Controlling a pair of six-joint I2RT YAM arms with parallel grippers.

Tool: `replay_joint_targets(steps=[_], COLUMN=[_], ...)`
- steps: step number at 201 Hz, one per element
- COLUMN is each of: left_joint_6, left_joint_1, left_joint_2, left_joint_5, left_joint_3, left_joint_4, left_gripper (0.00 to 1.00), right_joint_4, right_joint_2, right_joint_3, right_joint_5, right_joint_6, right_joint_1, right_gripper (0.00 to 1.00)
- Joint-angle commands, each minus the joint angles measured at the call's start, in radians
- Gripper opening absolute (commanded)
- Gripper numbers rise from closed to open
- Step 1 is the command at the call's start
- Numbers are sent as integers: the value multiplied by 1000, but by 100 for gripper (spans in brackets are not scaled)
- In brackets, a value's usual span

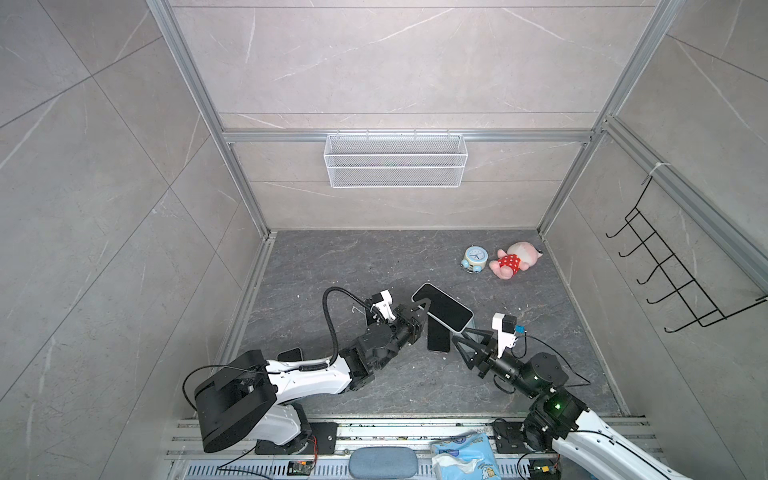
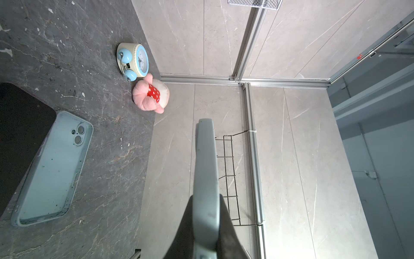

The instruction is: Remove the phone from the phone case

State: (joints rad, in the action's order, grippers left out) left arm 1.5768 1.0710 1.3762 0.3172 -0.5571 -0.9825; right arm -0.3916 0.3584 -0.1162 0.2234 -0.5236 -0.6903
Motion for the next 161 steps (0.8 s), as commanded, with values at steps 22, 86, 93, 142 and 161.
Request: replay_joint_targets(steps=[22,86,93,142,161], left_joint_6=[-63,-111,-115,-126,-128], left_joint_1=[-4,12,15,18,18], left_joint_2=[25,45,42,26,26], left_joint_5=[35,31,31,52,61], left_joint_3=[7,14,18,58,71], left_joint_4=[-229,-306,-306,-311,-315], left_gripper=[0,0,0,0,0], right_joint_4=[9,-165,-211,-357,-346], right_joint_2=[-110,152,175,267,252], right_joint_3=[27,-23,-18,-42,-43], right_joint_5=[28,20,21,58,68], right_joint_6=[-280,-429,-450,-519,-521], right_joint_1=[2,9,12,25,26], right_gripper=[67,58,56,50,52])
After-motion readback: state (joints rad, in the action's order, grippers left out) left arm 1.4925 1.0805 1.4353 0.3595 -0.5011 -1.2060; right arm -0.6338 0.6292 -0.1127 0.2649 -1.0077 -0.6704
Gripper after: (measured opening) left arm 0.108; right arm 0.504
